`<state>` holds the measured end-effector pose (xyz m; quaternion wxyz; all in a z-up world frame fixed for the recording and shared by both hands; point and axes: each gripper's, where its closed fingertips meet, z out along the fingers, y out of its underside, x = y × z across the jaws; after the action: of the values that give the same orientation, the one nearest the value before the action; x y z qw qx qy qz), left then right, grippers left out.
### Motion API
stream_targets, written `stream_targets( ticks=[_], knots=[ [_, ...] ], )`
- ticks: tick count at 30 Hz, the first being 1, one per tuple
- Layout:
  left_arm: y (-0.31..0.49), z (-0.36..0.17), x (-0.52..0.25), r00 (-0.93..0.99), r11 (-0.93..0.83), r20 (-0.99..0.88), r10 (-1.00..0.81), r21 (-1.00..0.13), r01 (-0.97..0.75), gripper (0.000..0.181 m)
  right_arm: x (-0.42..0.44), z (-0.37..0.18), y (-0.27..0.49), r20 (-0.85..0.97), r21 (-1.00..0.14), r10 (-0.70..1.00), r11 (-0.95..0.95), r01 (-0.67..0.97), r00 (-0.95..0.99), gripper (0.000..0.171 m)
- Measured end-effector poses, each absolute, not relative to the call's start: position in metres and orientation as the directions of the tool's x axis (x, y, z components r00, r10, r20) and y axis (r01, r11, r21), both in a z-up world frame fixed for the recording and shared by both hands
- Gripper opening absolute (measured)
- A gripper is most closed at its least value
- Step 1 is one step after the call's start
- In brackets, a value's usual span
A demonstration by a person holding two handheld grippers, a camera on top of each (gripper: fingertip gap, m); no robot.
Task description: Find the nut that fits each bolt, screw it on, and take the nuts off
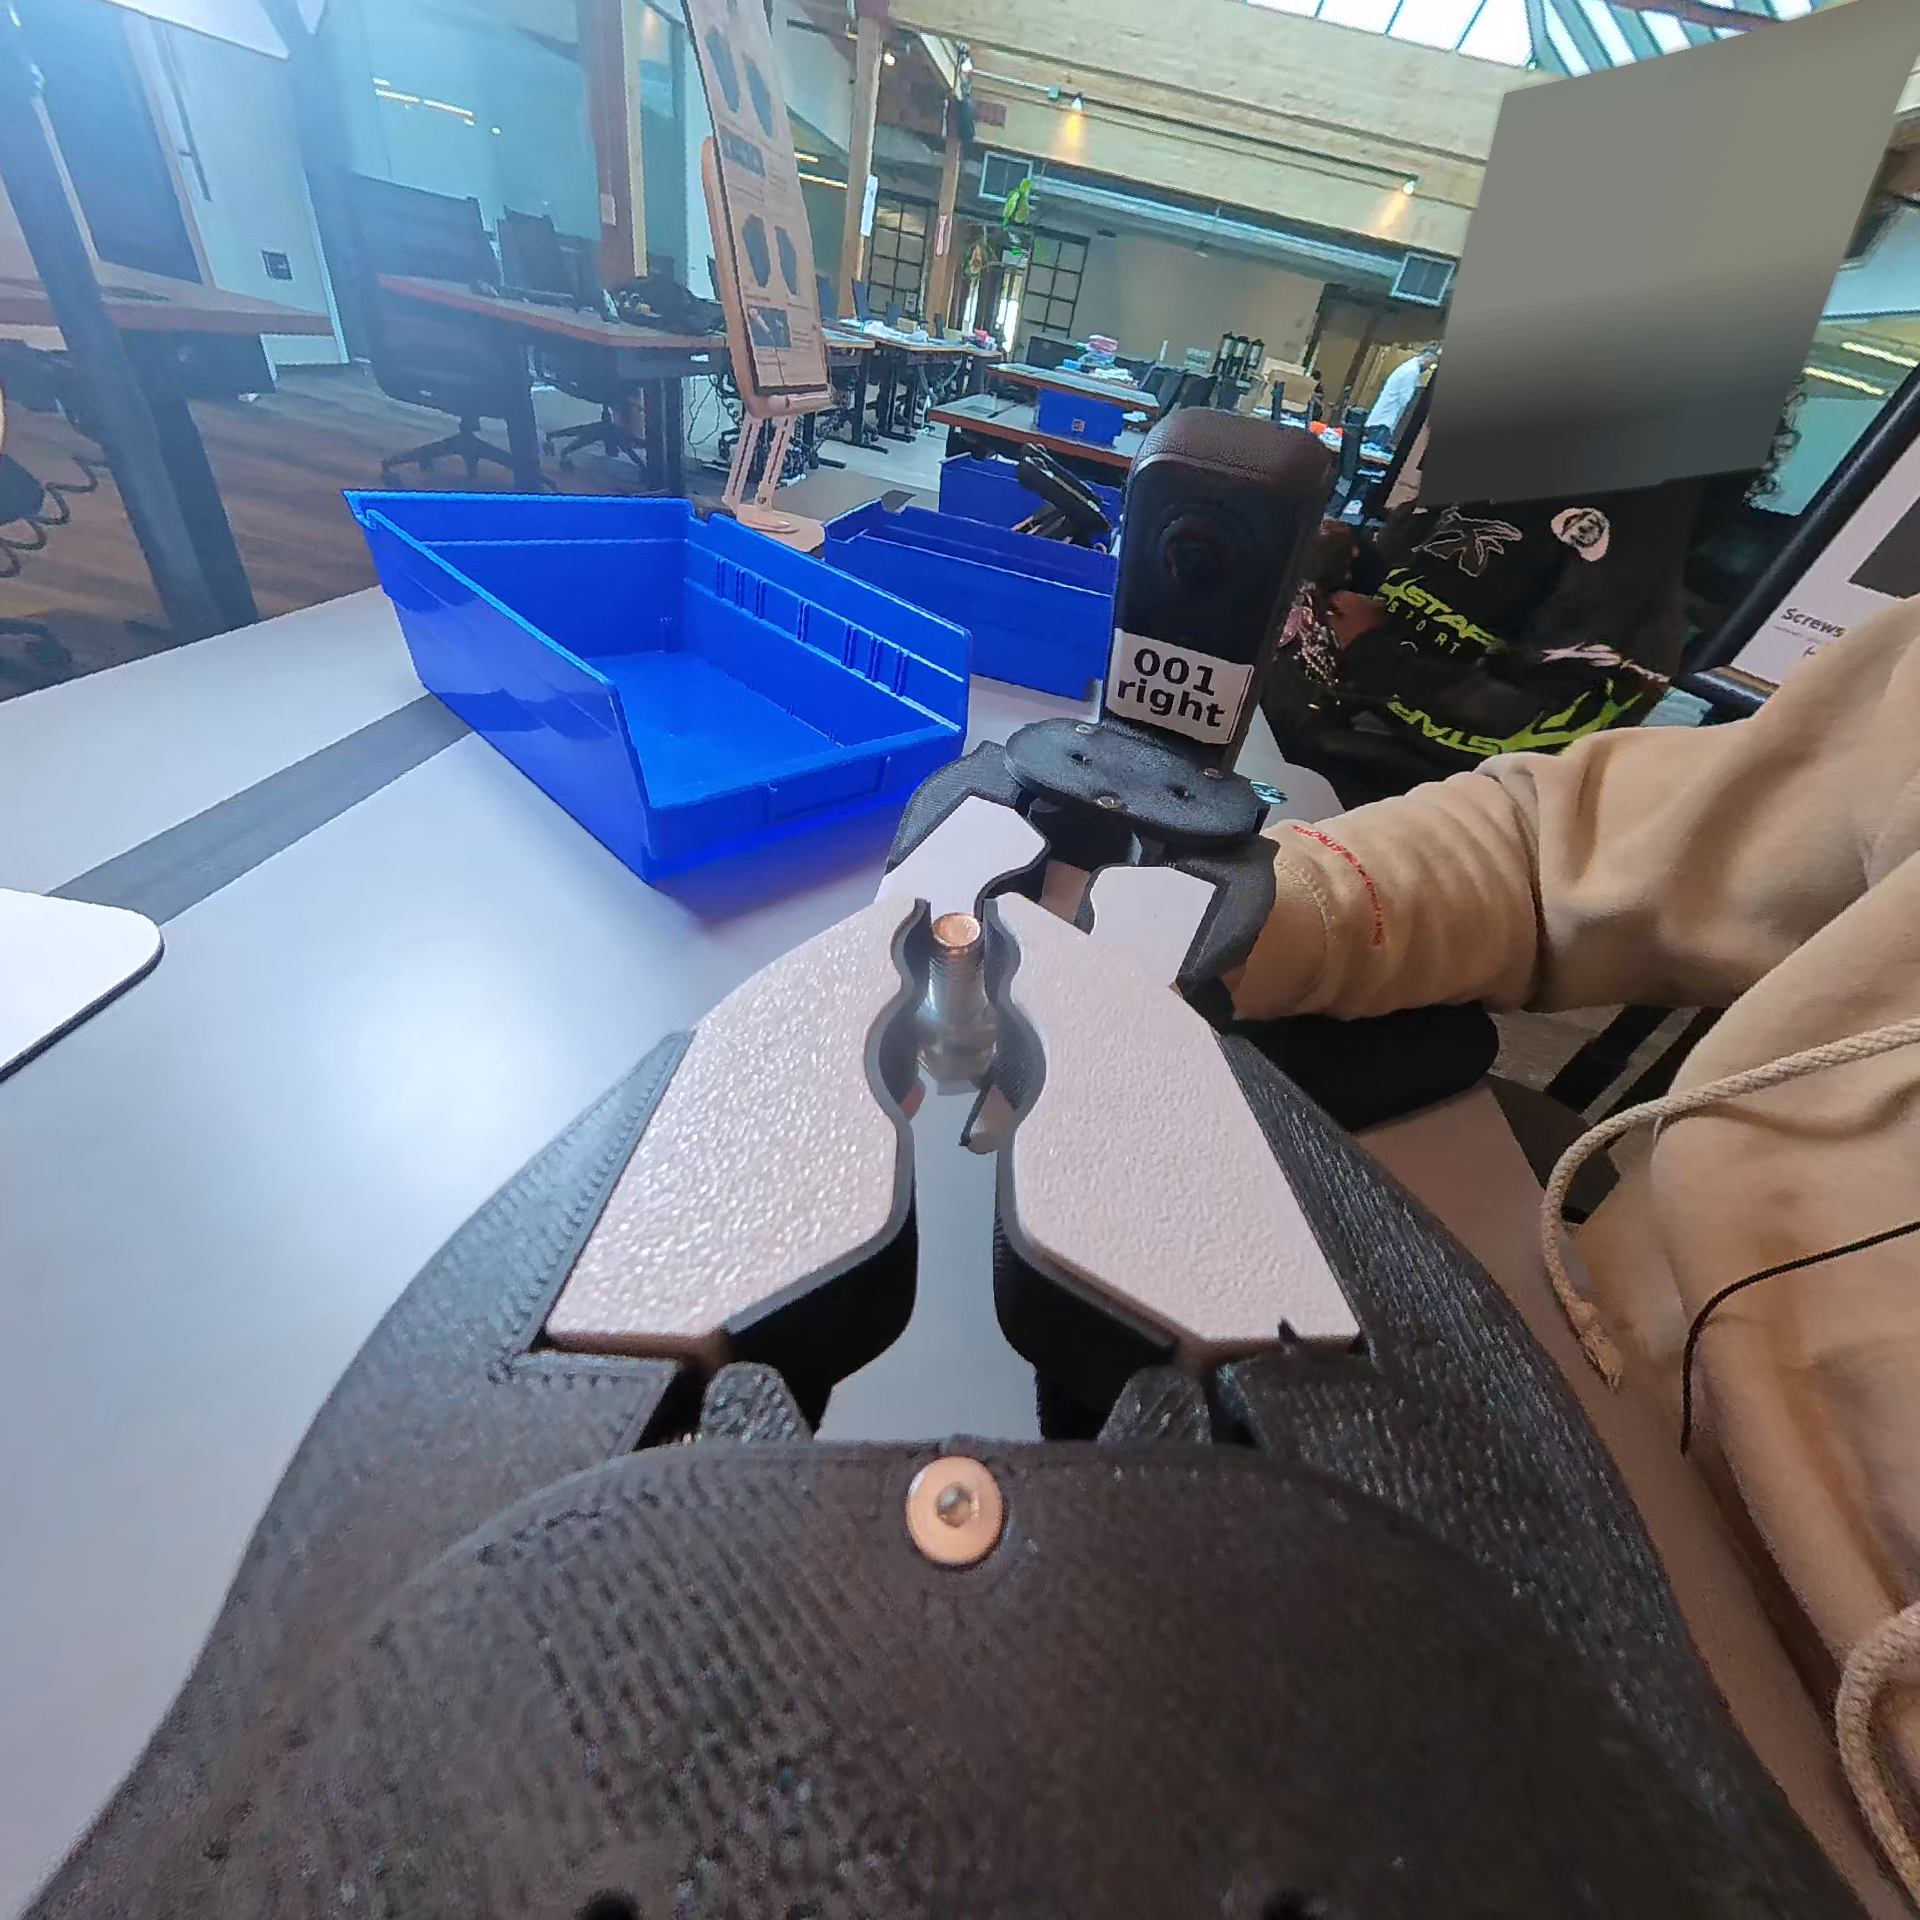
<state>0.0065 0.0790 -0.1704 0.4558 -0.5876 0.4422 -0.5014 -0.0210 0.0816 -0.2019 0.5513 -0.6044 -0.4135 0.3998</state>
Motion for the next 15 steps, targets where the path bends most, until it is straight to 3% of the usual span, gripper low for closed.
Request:
stream_targets(
  ticks=[8, 15],
  knots=[
    [0.098, -0.157, -0.016, 0.245, -0.162, 0.174, -0.954, -0.984, 0.071, 0.025, 0.024, -0.187, 0.124, -0.070, -0.989, 0.831, -0.131, 0.073, 0.552, 0.019],
    [0.107, -0.178, -0.057, 0.405, -0.142, 0.168, -0.899, -0.985, 0.095, 0.014, 0.156, -0.174, 0.201, -0.076, -0.963, 0.444, -0.266, 0.051, 0.893, 0.019]
  ],
)
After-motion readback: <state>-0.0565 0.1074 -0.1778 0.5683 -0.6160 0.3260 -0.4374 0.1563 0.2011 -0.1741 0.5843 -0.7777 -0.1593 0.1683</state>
